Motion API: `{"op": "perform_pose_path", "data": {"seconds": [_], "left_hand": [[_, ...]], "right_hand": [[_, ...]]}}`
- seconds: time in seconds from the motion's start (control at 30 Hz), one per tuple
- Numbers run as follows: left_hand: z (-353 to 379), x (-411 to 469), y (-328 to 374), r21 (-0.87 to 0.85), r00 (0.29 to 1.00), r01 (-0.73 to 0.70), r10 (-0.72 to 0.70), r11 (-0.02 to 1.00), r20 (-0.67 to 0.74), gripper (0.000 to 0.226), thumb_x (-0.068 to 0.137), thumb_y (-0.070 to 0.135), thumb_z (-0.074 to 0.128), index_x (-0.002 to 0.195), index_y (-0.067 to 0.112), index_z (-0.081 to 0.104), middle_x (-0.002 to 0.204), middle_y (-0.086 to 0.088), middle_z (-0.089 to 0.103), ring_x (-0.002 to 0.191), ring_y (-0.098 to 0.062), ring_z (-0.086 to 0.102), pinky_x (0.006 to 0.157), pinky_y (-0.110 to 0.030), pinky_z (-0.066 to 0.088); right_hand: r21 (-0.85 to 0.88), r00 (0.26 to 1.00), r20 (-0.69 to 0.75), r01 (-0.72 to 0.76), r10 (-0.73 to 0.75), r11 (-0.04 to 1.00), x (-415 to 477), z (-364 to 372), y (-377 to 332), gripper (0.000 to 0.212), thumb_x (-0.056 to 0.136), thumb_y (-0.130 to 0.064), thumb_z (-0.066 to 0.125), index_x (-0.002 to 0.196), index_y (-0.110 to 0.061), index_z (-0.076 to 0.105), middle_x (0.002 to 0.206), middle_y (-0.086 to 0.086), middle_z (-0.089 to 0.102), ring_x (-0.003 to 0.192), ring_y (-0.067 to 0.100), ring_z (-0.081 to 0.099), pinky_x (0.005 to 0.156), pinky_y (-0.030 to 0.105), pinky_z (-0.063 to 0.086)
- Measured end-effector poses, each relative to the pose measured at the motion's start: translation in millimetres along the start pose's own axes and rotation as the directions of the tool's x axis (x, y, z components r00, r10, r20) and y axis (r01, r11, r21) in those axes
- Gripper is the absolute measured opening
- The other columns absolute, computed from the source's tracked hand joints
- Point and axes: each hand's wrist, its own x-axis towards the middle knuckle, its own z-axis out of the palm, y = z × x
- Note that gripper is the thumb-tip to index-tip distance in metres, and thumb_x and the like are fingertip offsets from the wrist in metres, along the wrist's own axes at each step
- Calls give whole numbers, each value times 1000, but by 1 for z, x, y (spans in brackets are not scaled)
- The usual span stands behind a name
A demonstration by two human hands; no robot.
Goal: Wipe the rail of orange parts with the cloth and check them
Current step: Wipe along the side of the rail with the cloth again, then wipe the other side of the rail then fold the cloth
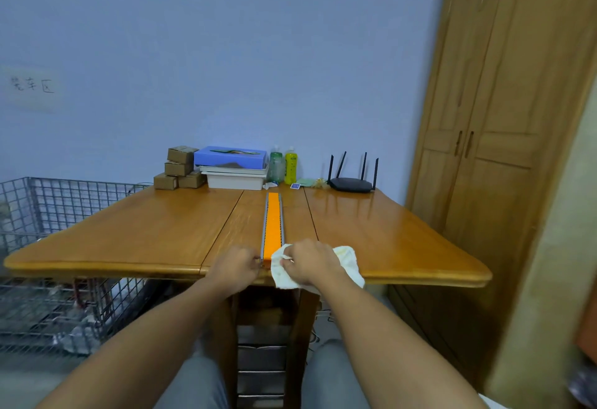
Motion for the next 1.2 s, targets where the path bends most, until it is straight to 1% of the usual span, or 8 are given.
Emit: {"op": "perform_pose_path", "data": {"seconds": [0.23,0.47,0.53,0.73,0.83,1.0,1.13,1.2], "left_hand": [[-26,-10,11,46,998,-41,38,998,56,28,95,29,62,119,18,71,111,1,70,97,-15,62,81,-33,57],[-36,-1,21,-201,997,75,-80,977,-16,34,100,35,57,74,16,69,74,1,65,70,-14,57,60,-31,41],[-40,9,22,-340,990,128,-143,932,-19,43,101,40,55,66,16,62,68,-2,59,67,-18,55,62,-31,37],[-65,40,39,-766,983,134,-183,629,22,43,100,45,56,100,7,76,101,-10,75,101,-24,69,97,-40,51],[-80,63,45,-853,991,102,-130,511,40,34,100,46,56,114,18,70,112,-1,73,110,-19,67,99,-37,50],[-104,95,47,-924,995,50,-98,379,14,39,102,46,54,135,28,50,127,10,64,107,2,61,75,-19,44],[-106,125,36,-949,996,84,-51,303,71,45,96,61,54,136,39,49,127,13,69,111,-8,69,92,-37,55],[-108,140,35,-961,997,43,-79,272,22,36,104,46,49,137,32,48,128,9,64,111,-9,66,96,-36,53]], "right_hand": [[-43,991,-123,39,-44,998,-16,-12,-7,35,102,-42,45,111,-17,69,105,5,63,93,30,63,66,34,38],[274,915,-317,-163,249,948,-3,-20,-4,35,100,-45,45,118,-26,69,104,2,60,91,30,63,66,35,38],[409,867,-352,-197,353,891,9,-27,-3,33,100,-45,46,115,-28,70,105,0,61,92,28,62,69,34,40],[777,799,-287,-129,529,616,59,-52,-5,31,95,-49,47,90,-26,68,90,-5,65,87,20,59,67,34,43],[898,808,-225,-46,545,438,86,-62,-10,35,94,-48,49,86,-18,67,81,-1,67,79,18,62,67,34,45],[976,835,-168,65,523,210,128,-72,-10,29,99,-37,56,86,-15,68,82,12,70,74,20,65,67,33,48],[996,906,-71,45,418,73,166,-70,-11,19,103,-34,53,88,-26,63,89,3,69,86,24,68,83,40,53],[998,922,-37,12,385,68,187,-68,-12,17,105,-29,50,91,-31,58,93,-4,65,87,17,62,87,38,51]]}}
